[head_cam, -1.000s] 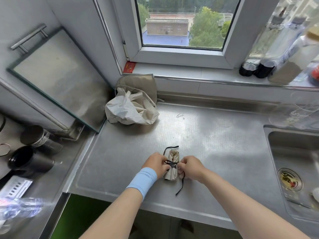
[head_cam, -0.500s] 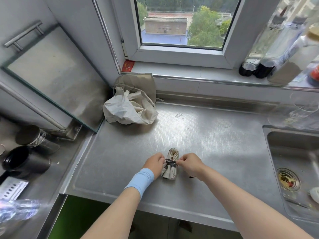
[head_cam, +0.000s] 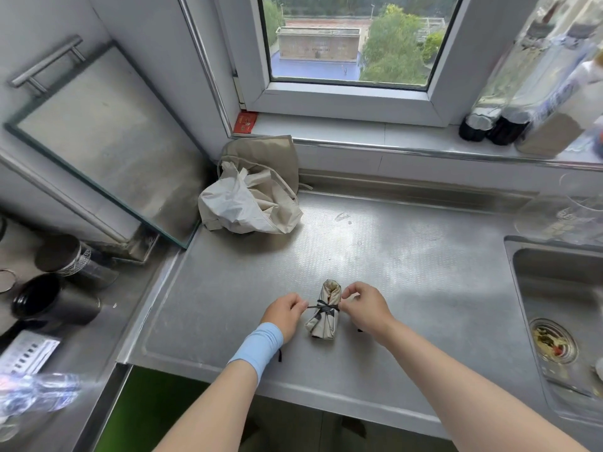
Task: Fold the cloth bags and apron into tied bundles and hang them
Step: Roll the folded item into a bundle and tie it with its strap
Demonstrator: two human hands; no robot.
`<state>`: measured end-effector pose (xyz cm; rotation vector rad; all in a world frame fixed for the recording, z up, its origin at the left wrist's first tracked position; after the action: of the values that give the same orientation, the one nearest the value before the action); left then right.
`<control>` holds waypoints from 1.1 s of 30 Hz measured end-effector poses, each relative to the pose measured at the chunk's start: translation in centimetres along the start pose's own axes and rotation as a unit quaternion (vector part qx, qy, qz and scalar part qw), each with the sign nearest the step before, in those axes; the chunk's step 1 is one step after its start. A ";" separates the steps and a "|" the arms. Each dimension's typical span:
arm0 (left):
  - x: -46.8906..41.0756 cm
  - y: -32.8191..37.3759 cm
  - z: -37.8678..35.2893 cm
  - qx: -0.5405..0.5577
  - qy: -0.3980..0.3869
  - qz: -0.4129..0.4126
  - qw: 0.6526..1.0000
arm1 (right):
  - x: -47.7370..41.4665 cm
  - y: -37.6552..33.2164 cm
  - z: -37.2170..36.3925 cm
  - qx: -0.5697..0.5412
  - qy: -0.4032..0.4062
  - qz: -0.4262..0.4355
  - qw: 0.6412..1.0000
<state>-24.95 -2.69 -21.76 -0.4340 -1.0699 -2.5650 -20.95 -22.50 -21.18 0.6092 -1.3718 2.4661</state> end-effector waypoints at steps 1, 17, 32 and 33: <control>0.0 0.1 0.0 0.003 -0.004 -0.001 1.000 | 0.1 0.1 -0.2 -0.001 0.006 0.012 1.000; -0.2 4.8 0.5 0.105 -0.076 -0.089 0.988 | -0.2 0.7 -1.0 -0.006 0.022 0.010 1.000; -2.2 7.2 -0.1 -0.020 -0.101 -0.084 0.991 | 1.7 -0.4 0.3 -0.118 -0.002 0.034 0.992; -2.2 7.1 -0.2 -0.009 -0.090 -0.079 0.993 | 1.7 -0.5 0.4 -0.116 -0.004 0.030 0.993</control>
<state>-20.12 -7.11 -18.31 -0.6176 -1.1868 -2.7173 -22.15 -22.58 -19.84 0.5314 -1.6724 2.3025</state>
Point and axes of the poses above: each hand's wrist, its own x-axis away from the middle knuckle, its own z-axis out of the back of the hand, y = z × x, the point moved 1 cm from there along -x, towards the middle knuckle, and after that the axes turned 6 degrees about y, right-handed, at the moved point
